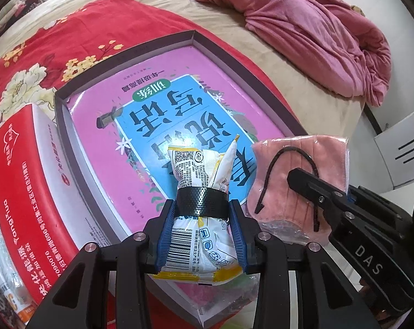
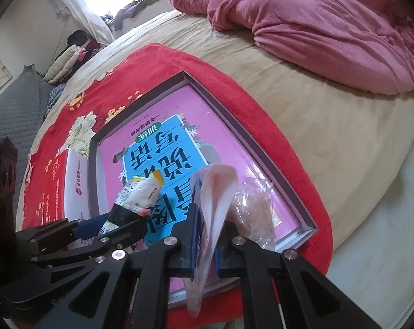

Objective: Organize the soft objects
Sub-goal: 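Lower the pink mask into the tray with the right tool while the left holds the packet above, then lower the banded snack packet into the pink tray and open the left tool, then move both tools back over the remaining pile of items, then grasp the white plush bear with the left tool while the right grasps the white Flower tissue packet, then carry the plush bear and tissue packet toward the pink tray with both tools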

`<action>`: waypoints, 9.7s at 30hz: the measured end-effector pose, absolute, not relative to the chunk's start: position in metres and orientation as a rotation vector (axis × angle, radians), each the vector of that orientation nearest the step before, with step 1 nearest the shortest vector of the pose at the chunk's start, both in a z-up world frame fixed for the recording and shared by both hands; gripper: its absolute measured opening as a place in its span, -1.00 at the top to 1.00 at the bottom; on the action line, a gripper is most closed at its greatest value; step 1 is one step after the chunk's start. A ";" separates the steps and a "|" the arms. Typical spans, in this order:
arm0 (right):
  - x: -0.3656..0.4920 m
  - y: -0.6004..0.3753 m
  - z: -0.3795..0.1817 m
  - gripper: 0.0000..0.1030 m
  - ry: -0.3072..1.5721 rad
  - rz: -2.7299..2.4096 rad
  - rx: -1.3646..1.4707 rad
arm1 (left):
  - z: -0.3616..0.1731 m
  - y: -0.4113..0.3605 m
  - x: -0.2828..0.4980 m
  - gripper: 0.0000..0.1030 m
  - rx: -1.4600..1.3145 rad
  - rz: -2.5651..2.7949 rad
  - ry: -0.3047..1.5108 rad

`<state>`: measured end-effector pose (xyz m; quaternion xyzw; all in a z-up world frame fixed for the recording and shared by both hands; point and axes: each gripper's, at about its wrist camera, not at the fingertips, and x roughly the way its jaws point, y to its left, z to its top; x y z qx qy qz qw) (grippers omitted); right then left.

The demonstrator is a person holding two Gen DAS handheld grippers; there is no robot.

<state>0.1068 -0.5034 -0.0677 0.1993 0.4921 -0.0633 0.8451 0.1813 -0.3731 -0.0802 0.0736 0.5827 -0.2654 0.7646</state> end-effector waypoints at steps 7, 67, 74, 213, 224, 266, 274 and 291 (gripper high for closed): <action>0.107 -0.500 -0.063 0.60 1.038 -0.140 0.380 | -0.082 -0.375 0.181 0.22 0.181 -0.575 1.270; 0.088 -0.510 -0.005 -0.27 0.953 -0.182 0.348 | -0.017 -0.344 0.162 -0.44 0.158 -0.562 1.155; 0.083 -0.505 0.003 -0.42 0.944 -0.184 0.341 | -0.003 -0.323 0.152 -0.44 0.147 -0.536 1.130; 0.109 -0.191 -0.026 -0.50 1.062 0.216 -0.169 | -0.116 0.006 0.090 -0.54 -0.378 -0.044 1.339; 0.143 -0.167 -0.063 -0.50 1.082 0.164 -0.345 | -0.125 0.011 0.098 -0.54 -0.401 -0.040 1.352; 0.124 -0.187 -0.034 0.02 1.048 0.233 -0.162 | -0.102 0.020 0.066 -0.13 -0.417 -0.100 1.306; 0.112 -0.193 -0.023 0.02 1.036 0.251 -0.116 | -0.081 0.016 0.053 -0.13 -0.401 -0.105 1.271; 0.086 -0.230 0.017 0.02 0.967 0.245 -0.021 | -0.025 -0.024 0.034 -0.13 -0.329 -0.172 1.192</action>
